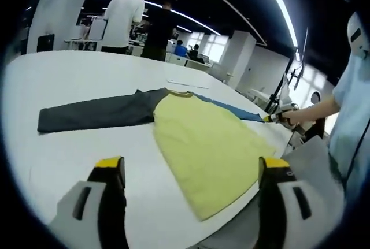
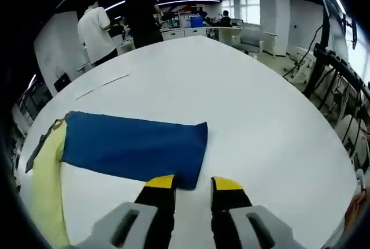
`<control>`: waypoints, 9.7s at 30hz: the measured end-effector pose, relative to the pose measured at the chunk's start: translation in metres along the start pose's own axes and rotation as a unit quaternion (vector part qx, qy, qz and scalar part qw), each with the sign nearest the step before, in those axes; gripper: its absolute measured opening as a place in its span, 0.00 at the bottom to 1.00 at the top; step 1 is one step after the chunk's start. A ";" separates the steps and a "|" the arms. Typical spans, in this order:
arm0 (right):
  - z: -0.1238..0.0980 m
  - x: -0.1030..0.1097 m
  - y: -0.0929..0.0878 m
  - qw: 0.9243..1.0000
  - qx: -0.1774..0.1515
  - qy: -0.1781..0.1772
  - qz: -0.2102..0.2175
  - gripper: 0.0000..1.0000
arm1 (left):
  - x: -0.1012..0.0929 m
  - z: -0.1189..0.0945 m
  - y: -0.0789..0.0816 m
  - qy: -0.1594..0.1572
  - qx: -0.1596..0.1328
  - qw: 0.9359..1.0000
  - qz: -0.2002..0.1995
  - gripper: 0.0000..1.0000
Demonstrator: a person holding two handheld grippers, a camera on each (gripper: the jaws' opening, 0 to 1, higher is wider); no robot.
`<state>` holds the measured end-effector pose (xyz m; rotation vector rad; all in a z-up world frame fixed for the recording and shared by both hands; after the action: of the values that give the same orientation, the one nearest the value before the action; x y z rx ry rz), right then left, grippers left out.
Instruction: Fold the garment on the visible template until the final outline fits inside the template.
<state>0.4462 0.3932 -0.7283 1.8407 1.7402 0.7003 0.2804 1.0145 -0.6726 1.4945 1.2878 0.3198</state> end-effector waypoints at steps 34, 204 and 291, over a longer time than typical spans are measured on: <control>-0.022 0.117 0.151 0.969 -0.186 0.109 -0.123 0.00 | -0.001 0.000 -0.008 -0.006 -0.005 1.000 -0.011 0.91; 0.047 0.241 0.052 0.941 0.012 0.336 0.047 0.00 | 0.005 0.002 -0.025 -0.013 0.047 0.999 0.024 0.85; -0.081 0.216 -0.010 0.894 -0.058 0.419 -0.146 0.96 | 0.260 -0.029 0.039 0.292 -0.017 0.942 -0.164 0.18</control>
<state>0.3944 0.6109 -0.6706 1.1969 2.3457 1.5796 0.3773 1.2518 -0.7373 1.1598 1.9601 0.5895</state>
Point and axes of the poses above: the point that each gripper's makers call its tool centre point, and the gripper's own axes: z roughly forward along the fingers, x roughly to its left, y roughly out of its top, the point moved 5 cm from there along -z, roughly backward along the fingers, and after that the axes turned 5 degrees about -z, right-handed, at the moved point
